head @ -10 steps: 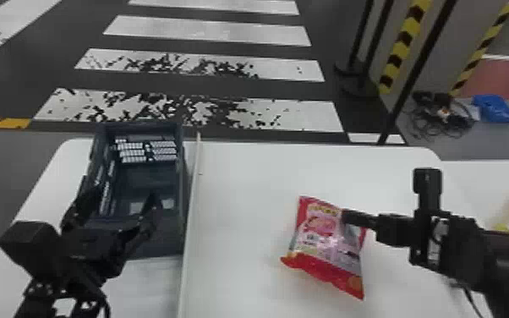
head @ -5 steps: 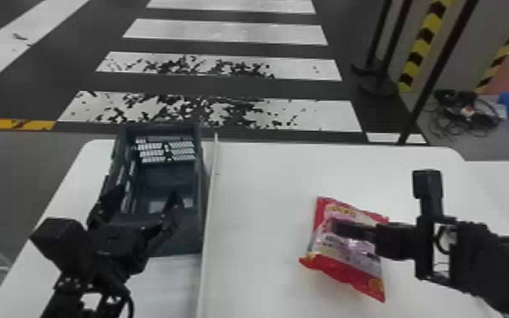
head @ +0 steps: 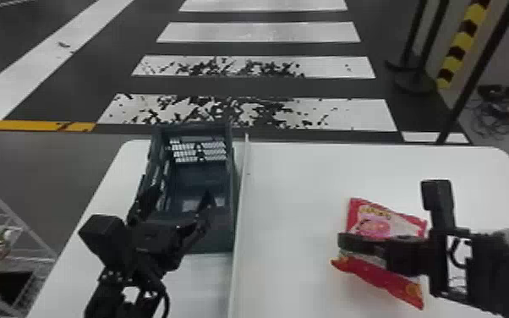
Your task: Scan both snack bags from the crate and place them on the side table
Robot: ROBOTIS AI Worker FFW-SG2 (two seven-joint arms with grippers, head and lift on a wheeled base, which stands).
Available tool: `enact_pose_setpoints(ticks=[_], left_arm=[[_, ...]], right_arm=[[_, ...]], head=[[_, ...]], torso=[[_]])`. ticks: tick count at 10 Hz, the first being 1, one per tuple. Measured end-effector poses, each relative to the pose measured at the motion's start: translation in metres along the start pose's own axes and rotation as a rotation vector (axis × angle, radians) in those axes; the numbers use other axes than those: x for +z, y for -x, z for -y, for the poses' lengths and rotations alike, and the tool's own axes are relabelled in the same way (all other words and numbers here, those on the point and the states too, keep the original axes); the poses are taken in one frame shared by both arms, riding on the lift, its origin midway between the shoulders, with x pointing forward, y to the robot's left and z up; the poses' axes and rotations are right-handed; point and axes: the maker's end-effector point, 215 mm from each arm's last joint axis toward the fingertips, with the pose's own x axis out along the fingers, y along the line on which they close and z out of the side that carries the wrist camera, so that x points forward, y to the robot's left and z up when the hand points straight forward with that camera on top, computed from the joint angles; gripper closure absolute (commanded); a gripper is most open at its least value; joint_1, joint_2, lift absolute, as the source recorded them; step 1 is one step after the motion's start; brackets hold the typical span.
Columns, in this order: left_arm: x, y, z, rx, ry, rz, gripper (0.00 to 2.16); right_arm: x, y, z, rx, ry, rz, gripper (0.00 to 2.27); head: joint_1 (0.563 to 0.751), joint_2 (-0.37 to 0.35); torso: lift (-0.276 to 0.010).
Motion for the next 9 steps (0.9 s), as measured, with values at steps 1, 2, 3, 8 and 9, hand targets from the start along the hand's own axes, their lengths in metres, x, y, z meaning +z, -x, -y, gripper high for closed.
enact_pose_setpoints(ticks=[1, 2, 3, 8, 9], left_arm=[[-0.001, 0.0, 0.0, 0.0, 0.0, -0.002, 0.07], [-0.002, 0.0, -0.001, 0.001, 0.001, -0.004, 0.07], [-0.003, 0.0, -0.001, 0.0, 0.001, -0.005, 0.07], [-0.004, -0.001, 0.0, -0.001, 0.004, -0.007, 0.07], [-0.004, -0.001, 0.0, -0.001, 0.004, -0.007, 0.07]], right_arm=[[0.001, -0.001, 0.004, -0.011, 0.004, -0.002, 2.26], [0.001, 0.002, 0.011, -0.024, 0.002, -0.003, 2.26], [0.001, 0.006, 0.018, -0.037, -0.004, -0.002, 2.26], [-0.015, 0.018, 0.042, -0.087, -0.03, -0.03, 2.26], [-0.019, 0.023, 0.047, -0.096, -0.036, -0.037, 2.26]], head=[[0.695, 0.079], [0.695, 0.073], [0.695, 0.062], [0.695, 0.028], [0.695, 0.024]], torso=[[-0.095], [-0.095], [-0.095], [-0.095], [-0.095]])
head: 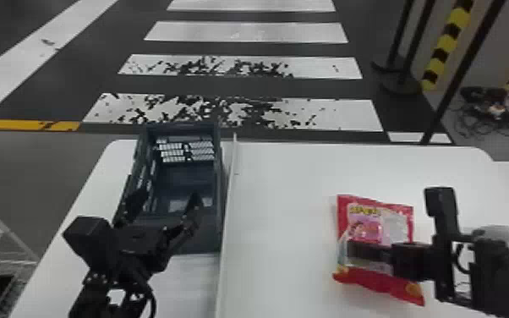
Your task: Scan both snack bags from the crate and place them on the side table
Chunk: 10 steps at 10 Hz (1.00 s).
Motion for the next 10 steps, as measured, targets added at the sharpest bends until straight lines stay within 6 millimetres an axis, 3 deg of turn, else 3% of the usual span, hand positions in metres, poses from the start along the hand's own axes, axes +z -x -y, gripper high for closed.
enact_pose_setpoints(ticks=[8, 10], left_arm=[[-0.001, -0.001, 0.001, -0.002, 0.003, -0.001, 0.07], [-0.001, -0.001, 0.001, -0.002, 0.003, -0.001, 0.07]], right_arm=[[-0.001, 0.027, 0.034, -0.053, -0.023, 0.017, 2.26], [0.0, 0.03, 0.035, -0.047, -0.033, 0.025, 2.26]], head=[[0.695, -0.035], [0.695, -0.04]], torso=[[-0.095], [-0.095]])
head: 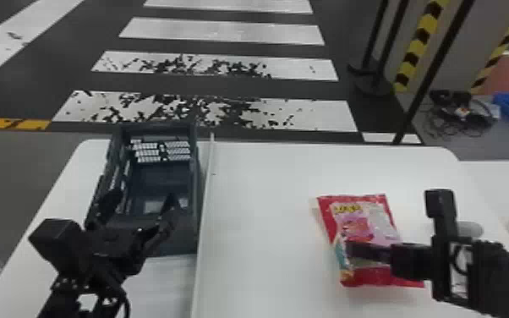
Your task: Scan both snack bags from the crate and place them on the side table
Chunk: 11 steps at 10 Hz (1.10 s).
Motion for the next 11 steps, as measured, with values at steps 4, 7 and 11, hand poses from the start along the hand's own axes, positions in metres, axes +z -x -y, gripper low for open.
enact_pose_setpoints(ticks=[4, 7, 11], left_arm=[[0.001, 0.001, 0.001, -0.001, 0.001, 0.001, 0.07], [0.001, 0.003, 0.0, 0.002, 0.0, 0.001, 0.07], [0.001, 0.001, 0.002, -0.005, 0.0, 0.002, 0.07]], right_arm=[[0.016, -0.003, -0.036, 0.068, 0.009, 0.022, 2.26], [0.069, 0.026, -0.01, 0.002, 0.004, 0.135, 2.26], [0.06, 0.069, 0.093, -0.236, -0.056, 0.166, 2.26]], head=[[0.695, -0.006], [0.695, -0.044], [0.695, -0.173]], torso=[[-0.095], [-0.095], [-0.095]])
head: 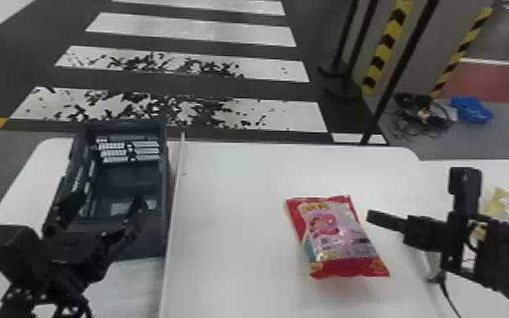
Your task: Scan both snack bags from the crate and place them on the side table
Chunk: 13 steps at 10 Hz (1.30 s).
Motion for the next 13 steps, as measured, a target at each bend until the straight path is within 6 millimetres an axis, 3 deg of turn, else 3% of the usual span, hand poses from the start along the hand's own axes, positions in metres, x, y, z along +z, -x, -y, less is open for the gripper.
enact_pose_setpoints(ticks=[5, 7, 13], left_arm=[[-0.001, 0.0, 0.002, -0.003, 0.002, -0.002, 0.07], [-0.002, -0.001, 0.003, -0.004, 0.004, -0.003, 0.07], [-0.004, -0.001, 0.001, 0.001, 0.005, -0.005, 0.07]], right_arm=[[-0.034, 0.006, 0.035, -0.058, -0.005, -0.018, 2.26], [-0.047, 0.008, 0.034, -0.046, -0.021, -0.031, 2.26], [-0.059, 0.009, 0.028, -0.025, -0.038, -0.043, 2.26]], head=[[0.695, -0.219], [0.695, -0.22], [0.695, -0.211]], torso=[[-0.095], [-0.095], [-0.095]])
